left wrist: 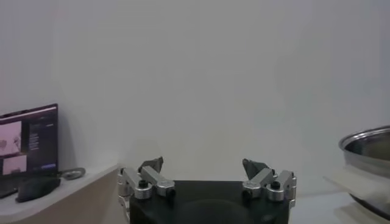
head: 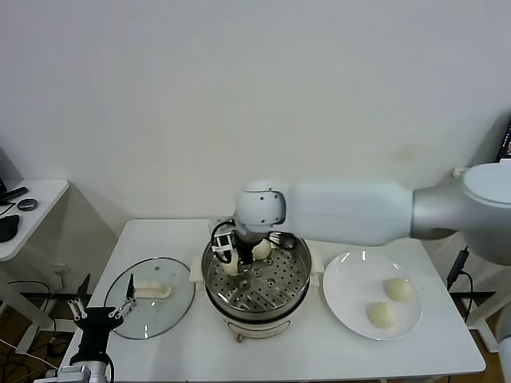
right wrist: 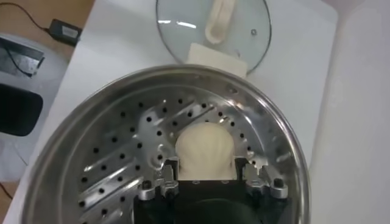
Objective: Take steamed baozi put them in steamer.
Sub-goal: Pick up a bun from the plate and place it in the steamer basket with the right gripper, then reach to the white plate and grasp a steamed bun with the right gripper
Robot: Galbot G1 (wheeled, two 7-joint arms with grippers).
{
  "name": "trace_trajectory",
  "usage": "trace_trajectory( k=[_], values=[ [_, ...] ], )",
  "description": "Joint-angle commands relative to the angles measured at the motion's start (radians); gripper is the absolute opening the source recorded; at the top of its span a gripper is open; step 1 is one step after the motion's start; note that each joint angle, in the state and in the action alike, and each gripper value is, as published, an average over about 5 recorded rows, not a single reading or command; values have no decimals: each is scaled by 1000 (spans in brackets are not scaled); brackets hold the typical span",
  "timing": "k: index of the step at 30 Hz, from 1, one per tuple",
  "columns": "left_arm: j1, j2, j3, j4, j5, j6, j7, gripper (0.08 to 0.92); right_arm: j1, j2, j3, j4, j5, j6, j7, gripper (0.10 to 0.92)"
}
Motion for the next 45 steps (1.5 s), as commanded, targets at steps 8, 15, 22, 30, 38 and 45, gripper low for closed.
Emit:
trace_trajectory(
  k=[8, 15, 22, 30, 38, 45],
  values=[
    [-5, -3, -1, 4, 3, -2, -1, 823, -56, 55, 6, -61, -14, -9, 13, 684],
    [-7, 2, -2, 8, 1, -3, -2, 823, 37, -41, 34, 7, -57, 1, -106, 818],
    [-23, 9, 9, 16, 0, 2, 0, 823, 223, -344, 43, 171, -157, 127, -367, 823],
    [-26, 18, 25, 33, 1, -3, 0, 823, 187, -767, 97, 300, -420, 393, -599, 823],
    [-20, 20, 26, 38, 8, -5, 1, 823, -115, -1052, 249, 333, -621, 503, -586, 823],
    [-19, 16, 28, 40, 24, -4, 1, 823, -629, -1114, 572, 284, -721, 507, -487, 823]
  ],
)
